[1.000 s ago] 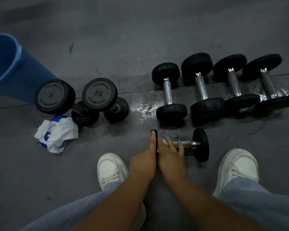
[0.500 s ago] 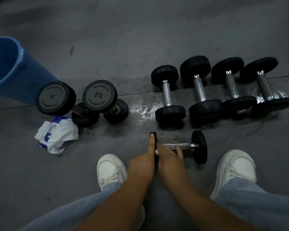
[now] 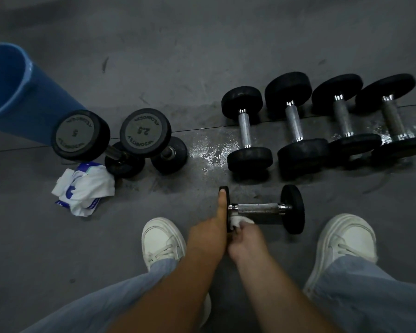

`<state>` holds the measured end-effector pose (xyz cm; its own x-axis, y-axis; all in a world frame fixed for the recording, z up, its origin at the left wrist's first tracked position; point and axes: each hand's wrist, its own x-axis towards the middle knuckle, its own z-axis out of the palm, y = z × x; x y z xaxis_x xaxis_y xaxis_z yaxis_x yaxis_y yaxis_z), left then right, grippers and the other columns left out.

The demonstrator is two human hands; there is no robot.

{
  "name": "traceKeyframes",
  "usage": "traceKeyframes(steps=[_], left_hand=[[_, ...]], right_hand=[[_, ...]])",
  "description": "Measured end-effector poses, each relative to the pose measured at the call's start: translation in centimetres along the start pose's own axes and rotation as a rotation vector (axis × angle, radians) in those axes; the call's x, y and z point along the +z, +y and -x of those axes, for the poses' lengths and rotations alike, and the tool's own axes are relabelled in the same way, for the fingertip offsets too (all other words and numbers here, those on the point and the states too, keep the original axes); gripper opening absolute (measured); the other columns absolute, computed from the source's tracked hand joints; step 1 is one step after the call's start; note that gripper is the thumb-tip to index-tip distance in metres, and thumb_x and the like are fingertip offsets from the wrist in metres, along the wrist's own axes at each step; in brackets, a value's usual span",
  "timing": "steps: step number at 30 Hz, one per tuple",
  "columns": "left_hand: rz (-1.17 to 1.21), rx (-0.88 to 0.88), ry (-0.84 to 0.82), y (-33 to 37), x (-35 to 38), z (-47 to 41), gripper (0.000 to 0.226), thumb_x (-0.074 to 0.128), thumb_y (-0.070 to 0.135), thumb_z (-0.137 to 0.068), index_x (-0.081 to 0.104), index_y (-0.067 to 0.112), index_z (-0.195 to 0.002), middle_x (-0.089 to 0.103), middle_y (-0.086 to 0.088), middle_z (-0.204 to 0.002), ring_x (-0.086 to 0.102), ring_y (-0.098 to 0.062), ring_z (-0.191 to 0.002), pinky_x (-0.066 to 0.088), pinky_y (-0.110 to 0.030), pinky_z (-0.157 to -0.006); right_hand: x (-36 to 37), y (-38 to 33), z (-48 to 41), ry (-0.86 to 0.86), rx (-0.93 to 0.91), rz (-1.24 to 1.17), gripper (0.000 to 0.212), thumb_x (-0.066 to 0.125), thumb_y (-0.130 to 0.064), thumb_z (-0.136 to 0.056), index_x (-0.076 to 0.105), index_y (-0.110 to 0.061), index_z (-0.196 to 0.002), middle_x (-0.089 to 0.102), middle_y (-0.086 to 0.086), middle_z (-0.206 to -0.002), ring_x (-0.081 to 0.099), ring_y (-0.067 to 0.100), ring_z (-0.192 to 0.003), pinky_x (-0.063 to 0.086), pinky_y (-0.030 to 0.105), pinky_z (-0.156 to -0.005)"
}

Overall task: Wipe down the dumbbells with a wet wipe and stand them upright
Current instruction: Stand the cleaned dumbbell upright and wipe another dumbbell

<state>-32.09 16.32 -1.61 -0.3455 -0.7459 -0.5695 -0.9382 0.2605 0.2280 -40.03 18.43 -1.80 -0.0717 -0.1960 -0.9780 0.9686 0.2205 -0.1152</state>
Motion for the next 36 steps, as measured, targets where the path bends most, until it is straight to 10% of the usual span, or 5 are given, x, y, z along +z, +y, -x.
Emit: traceKeyframes(steps=[7, 12, 16, 27, 36], left_hand=[[0.008, 0.012, 0.007, 0.1, -0.4, 0.1, 0.096, 0.048, 0.031, -0.096, -0.033, 0.032, -0.147, 0.068, -0.012, -0.107, 0.066, -0.031, -0.093, 0.039, -0.034, -0.072], [-0.016, 0.041, 0.038, -0.2, -0.2, 0.2, 0.091, 0.042, 0.028, -0.1, -0.04, 0.027, -0.14, 0.069, -0.01, -0.109, 0.068, -0.03, -0.093, 0.042, -0.034, -0.071], [0.035, 0.027, 0.006, 0.2, -0.7, -0.1, 0.094, 0.048, 0.033, -0.098, -0.032, 0.031, -0.148, 0.069, -0.011, -0.11, 0.068, -0.03, -0.095, 0.044, -0.034, -0.075], [0.023, 0.025, 0.004, -0.1, -0.6, -0.3, 0.097, 0.051, 0.03, -0.097, -0.031, 0.031, -0.148, 0.069, -0.013, -0.11, 0.067, -0.031, -0.095, 0.046, -0.035, -0.078], [-0.042, 0.016, 0.035, -0.5, 0.2, -0.9, 0.099, 0.053, 0.025, -0.095, -0.03, 0.032, -0.148, 0.069, -0.014, -0.108, 0.068, -0.033, -0.092, 0.05, -0.039, -0.08]], right_hand=[[0.6, 0.4, 1.6, 0.025, -0.104, 0.159, 0.024, 0.04, 0.0, -0.092, 0.059, -0.008, -0.079, 0.062, 0.013, -0.082, 0.059, 0.025, -0.072, 0.051, 0.033, -0.069], [3.0, -3.4, 0.3, -0.012, -1.199, 1.149, 0.029, 0.036, -0.021, -0.093, 0.063, -0.017, -0.1, 0.067, 0.005, -0.096, 0.06, 0.023, -0.096, 0.044, 0.037, -0.087], [-3.0, -1.5, -2.1, -0.048, -1.378, 1.87, 0.051, 0.032, -0.02, -0.083, 0.059, -0.017, -0.127, 0.063, 0.003, -0.128, 0.046, 0.016, -0.133, 0.018, 0.043, -0.112], [-3.5, -1.4, -2.3, -0.053, -1.302, 1.981, 0.054, 0.042, -0.019, -0.086, 0.046, -0.02, -0.139, 0.053, 0.004, -0.141, 0.032, 0.014, -0.142, 0.005, 0.042, -0.116], [0.2, -4.7, -2.9, 0.094, -1.415, 1.65, 0.033, 0.049, -0.01, -0.081, 0.061, -0.016, -0.111, 0.069, 0.004, -0.101, 0.06, 0.024, -0.105, 0.034, 0.045, -0.104]])
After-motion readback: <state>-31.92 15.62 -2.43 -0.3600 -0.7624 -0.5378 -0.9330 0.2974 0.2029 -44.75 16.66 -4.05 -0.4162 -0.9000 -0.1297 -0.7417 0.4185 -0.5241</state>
